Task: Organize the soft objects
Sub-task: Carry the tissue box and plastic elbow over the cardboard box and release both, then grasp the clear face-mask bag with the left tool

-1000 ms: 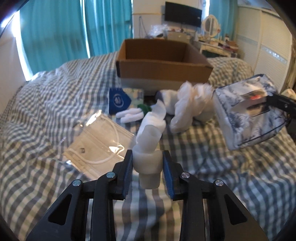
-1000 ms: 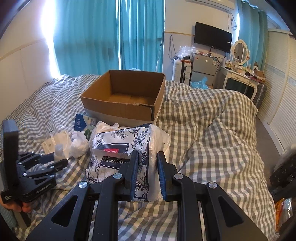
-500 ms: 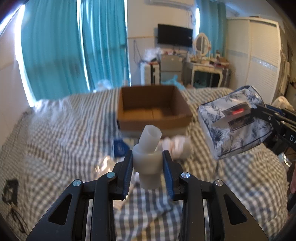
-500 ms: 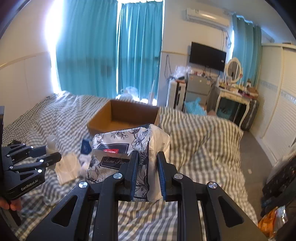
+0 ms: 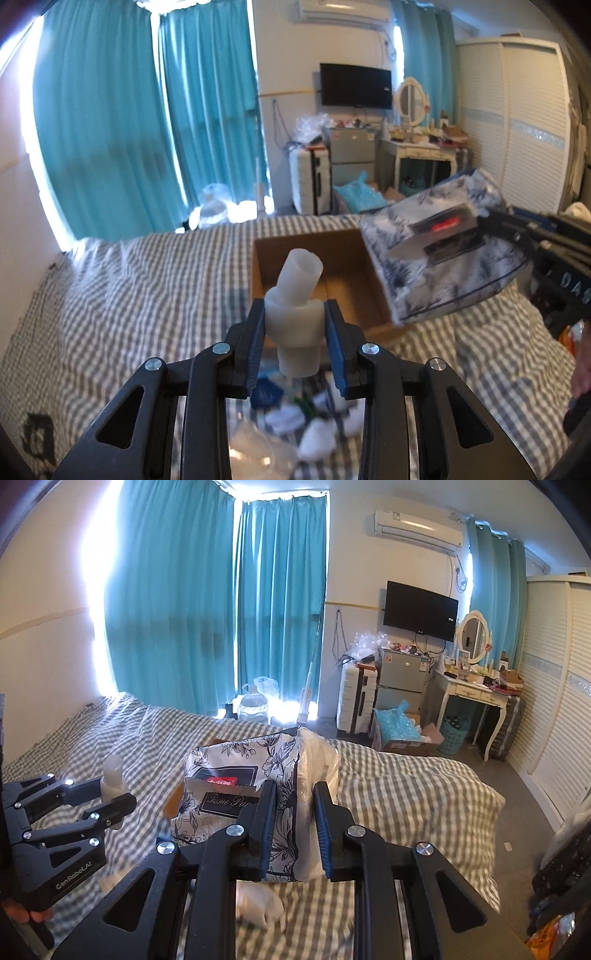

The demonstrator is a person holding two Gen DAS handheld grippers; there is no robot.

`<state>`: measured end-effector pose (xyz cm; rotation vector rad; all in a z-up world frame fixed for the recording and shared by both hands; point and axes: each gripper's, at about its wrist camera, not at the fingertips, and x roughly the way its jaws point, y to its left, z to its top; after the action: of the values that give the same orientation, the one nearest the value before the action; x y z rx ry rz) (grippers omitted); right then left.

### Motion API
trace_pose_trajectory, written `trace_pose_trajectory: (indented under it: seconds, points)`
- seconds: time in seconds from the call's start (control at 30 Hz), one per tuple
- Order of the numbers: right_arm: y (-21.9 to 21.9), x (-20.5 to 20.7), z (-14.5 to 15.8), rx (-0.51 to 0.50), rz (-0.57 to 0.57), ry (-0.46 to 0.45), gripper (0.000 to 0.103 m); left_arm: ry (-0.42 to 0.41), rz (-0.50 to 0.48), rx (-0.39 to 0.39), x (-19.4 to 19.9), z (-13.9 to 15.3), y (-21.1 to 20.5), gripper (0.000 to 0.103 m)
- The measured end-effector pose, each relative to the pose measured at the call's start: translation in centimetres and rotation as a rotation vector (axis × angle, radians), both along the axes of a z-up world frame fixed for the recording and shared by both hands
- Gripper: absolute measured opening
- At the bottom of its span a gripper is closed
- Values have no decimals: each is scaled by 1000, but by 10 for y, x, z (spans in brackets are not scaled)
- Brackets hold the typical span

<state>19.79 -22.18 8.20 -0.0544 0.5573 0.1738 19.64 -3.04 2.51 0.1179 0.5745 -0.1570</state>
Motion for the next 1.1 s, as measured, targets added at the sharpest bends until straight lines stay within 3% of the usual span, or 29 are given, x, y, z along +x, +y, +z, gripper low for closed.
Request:
trace_pose_trajectory:
  seconds: [0.13,0.23,0.33,0.5,0.63,0.67,0.7,0.73,0.8,0.83,0.87,1.1]
  points:
    - [8,47,-21,37,15,50,20,5,5,2,35,-2,2,31]
    - [12,85,-50,118,42,127,20,22,9,9,63,-11,2,31]
    - [20,110,-81,120,57,187,20,42,-3,9,82,-23,-2,31]
    - [22,132,-125,123,79,244,24,91,-13,54,116,-58,-15,32]
    - [18,134,-134,143,71,227,30,111,-42,64,131,-76,-22,36]
    - [16,133,-134,141,61,221,36,109,-44,63,132,-76,-24,36]
    - [13,132,-132,137,42,213,51,104,-43,63,132,-76,-25,36]
    - [12,131,-129,132,19,203,58,95,-44,64,130,-76,-24,37]
    - [3,126,-118,133,-18,169,63,88,-41,63,128,-73,-25,58]
    - [0,123,-112,140,-26,159,63,89,-41,61,127,-72,-24,73]
    - [-2,118,-106,145,-34,153,63,85,-37,59,124,-68,-23,80]
    - [-13,70,-49,71,-80,102,85,-42,-19,13,75,-11,-8,99]
